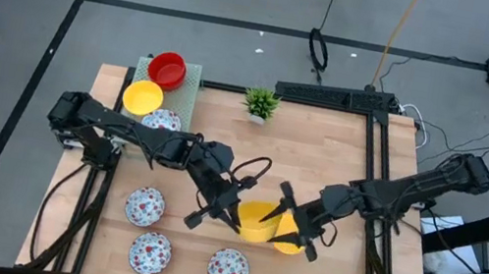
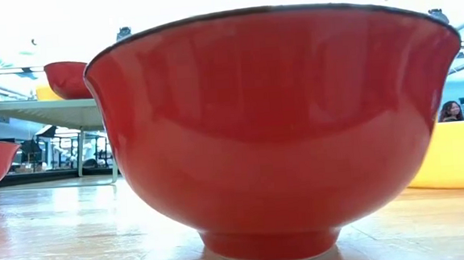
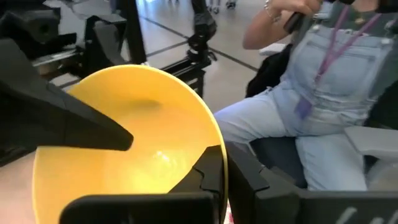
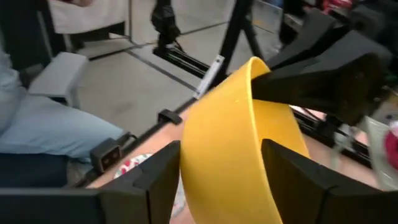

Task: Pick & Place Mini bowls
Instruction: Stack the yellow bowl on the yellow bowls on the shelf

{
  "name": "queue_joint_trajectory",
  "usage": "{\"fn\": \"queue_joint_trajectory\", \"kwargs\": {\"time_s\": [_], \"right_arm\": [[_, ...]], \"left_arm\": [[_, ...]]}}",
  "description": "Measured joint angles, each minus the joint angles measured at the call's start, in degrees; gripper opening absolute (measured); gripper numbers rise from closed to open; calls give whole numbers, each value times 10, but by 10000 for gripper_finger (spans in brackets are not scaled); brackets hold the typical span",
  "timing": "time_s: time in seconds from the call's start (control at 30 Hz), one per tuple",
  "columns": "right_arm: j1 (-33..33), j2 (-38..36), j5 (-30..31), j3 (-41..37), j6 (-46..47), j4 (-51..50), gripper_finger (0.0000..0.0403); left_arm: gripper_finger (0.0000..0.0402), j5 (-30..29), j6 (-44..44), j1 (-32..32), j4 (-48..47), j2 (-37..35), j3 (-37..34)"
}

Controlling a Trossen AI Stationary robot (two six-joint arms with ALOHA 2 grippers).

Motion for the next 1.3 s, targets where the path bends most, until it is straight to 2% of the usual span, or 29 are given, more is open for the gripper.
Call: {"fn": "queue_joint_trajectory", "kwargs": {"time_s": [0.17, 0.33, 0.5, 0.67, 0.73, 0.9, 1.07, 1.3], "right_arm": [[0, -43, 48, -1, 8, -40, 223], [1, -73, 104, -1, 6, -61, 224], [0, -96, 198, -1, -2, -57, 224], [0, -107, 283, -1, -3, -61, 224], [0, -109, 315, -1, -3, -62, 224], [1, -110, 377, -1, -1, -92, 224], [1, -110, 426, -2, 33, -155, 224], [1, -109, 430, -2, 104, -207, 223]], "left_arm": [[14, -33, -9, 7, -13, 0, 1], [5, -35, -17, 22, -17, 0, 1], [14, -26, -26, 34, -24, 0, 0], [6, -36, -24, 43, -21, 0, 0], [11, -69, -25, 46, -21, 0, 0], [6, -198, -44, 58, -36, 0, 0], [14, -311, -84, 82, -97, -1, 0], [7, -454, -142, 129, -170, -1, 0]]}}
